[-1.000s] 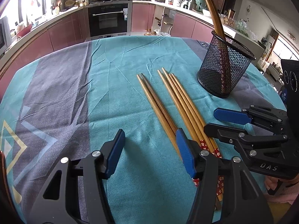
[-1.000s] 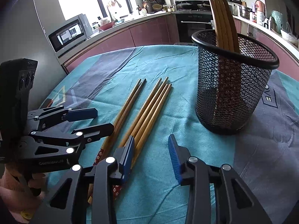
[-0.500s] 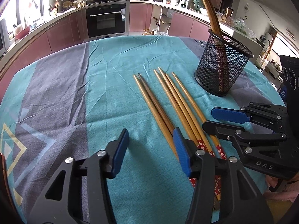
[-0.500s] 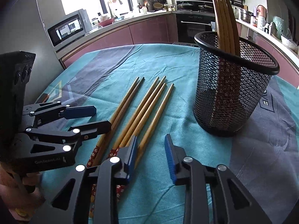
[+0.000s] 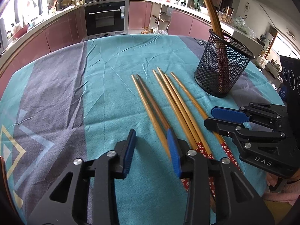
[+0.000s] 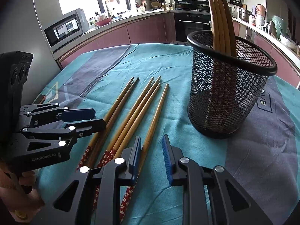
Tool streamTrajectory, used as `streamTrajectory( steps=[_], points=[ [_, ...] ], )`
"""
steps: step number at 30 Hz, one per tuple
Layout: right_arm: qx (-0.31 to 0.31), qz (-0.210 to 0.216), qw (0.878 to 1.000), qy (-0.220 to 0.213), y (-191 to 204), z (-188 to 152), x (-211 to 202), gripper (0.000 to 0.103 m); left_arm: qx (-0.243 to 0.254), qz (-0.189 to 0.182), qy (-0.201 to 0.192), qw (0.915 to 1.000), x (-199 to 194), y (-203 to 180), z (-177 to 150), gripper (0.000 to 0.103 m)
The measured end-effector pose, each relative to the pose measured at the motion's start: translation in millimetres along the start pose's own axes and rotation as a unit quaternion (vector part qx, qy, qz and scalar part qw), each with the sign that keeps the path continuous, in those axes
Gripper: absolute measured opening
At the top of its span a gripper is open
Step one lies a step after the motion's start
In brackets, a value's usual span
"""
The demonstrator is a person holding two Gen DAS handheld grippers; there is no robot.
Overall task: Organize utensils
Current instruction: 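Lower the right tool onto one chopstick and close while the left tool grasps another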
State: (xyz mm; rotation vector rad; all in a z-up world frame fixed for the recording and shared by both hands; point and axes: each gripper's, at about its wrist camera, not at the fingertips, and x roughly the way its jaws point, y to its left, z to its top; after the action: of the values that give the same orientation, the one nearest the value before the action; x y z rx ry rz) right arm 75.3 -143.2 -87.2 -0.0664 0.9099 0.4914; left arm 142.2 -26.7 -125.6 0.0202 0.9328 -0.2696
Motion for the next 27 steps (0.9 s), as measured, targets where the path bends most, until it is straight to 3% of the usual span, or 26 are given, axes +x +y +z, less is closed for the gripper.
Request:
streamTrajectory(
  steps=[2, 10, 13, 19, 27],
  points=[
    [-0.001, -0.001, 1.0, 0.0, 0, 0, 0, 0.022, 0.002, 0.011, 0.002, 0.9999, 2, 0, 0, 0.024],
    [-0.004, -0.007, 1.0, 0.001, 1, 6, 5, 0.022, 0.003, 0.014, 0.003, 0.9999, 6, 1, 6, 0.024],
    [-0.002, -0.01, 1.0, 0.0, 0, 9, 7, 0.018, 0.003, 0.014, 0.003, 0.9999, 9, 1, 9, 0.023],
    [0.011, -0.007, 1.0, -0.001, -4, 10, 7, 0.01, -0.009, 0.016, 0.002, 0.9998, 12, 2, 13, 0.012],
    [0.035, 0.0, 0.999, -0.008, -13, 9, 4, 0.006, -0.043, 0.009, -0.004, 0.999, 9, 12, 11, 0.009]
  ],
)
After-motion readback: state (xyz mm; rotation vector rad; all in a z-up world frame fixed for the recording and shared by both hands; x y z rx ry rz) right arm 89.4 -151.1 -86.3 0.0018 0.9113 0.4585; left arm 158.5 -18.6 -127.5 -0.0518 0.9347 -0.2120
